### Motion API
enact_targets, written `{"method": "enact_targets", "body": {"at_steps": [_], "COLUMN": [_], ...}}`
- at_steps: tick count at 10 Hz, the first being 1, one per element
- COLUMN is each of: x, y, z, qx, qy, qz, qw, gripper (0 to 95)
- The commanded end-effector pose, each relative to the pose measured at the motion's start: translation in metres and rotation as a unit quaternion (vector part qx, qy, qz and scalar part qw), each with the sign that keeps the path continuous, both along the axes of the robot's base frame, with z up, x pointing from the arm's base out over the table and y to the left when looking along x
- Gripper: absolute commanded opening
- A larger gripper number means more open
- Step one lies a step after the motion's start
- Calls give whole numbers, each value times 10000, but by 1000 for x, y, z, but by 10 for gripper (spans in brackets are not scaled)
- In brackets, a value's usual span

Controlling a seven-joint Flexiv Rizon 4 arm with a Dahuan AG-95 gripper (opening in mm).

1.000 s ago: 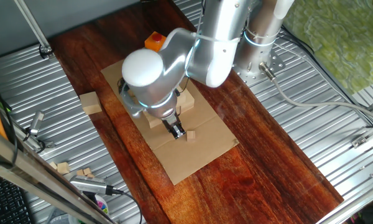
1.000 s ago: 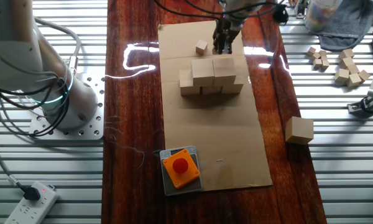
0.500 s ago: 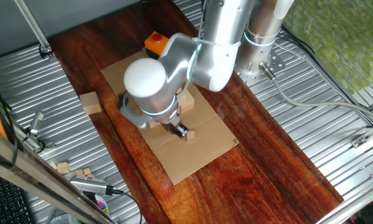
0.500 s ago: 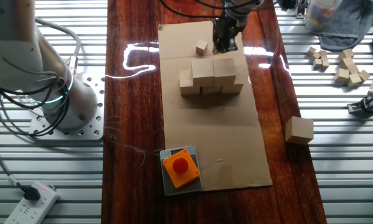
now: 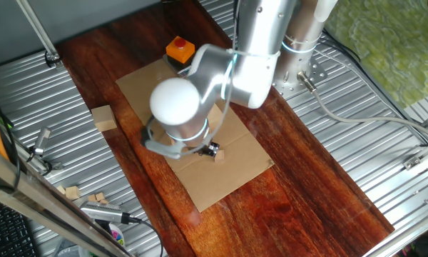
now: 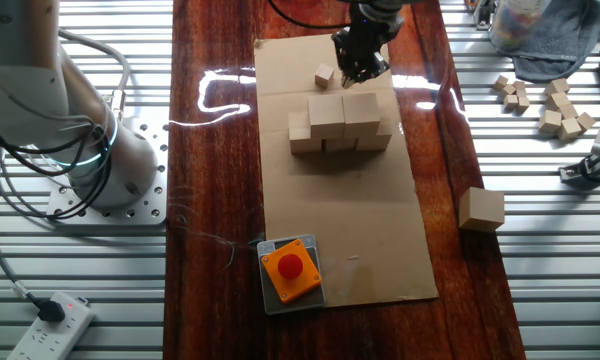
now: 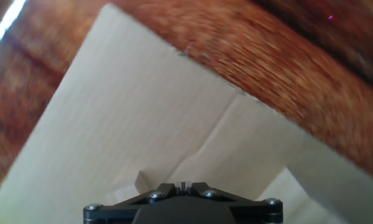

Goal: Stack the blocks into a pyramid shape

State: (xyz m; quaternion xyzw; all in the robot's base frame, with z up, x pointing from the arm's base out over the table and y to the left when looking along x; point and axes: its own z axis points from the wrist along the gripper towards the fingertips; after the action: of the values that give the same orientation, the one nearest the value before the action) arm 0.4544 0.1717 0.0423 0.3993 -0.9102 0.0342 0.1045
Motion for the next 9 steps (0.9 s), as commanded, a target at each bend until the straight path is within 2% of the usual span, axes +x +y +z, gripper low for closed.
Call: {"method": "enact_targets", "body": {"at_steps": [1,6,9], "x": [-2,-8,-9], "y": [-5,-15,-18], "z": [-2,-9,-11], "qx": [-131,-101,-251], "qy": [-1,69,145], "qz": [883,1103,1255], "qw": [9960,9938,9917], "gripper": [0,0,0]}}
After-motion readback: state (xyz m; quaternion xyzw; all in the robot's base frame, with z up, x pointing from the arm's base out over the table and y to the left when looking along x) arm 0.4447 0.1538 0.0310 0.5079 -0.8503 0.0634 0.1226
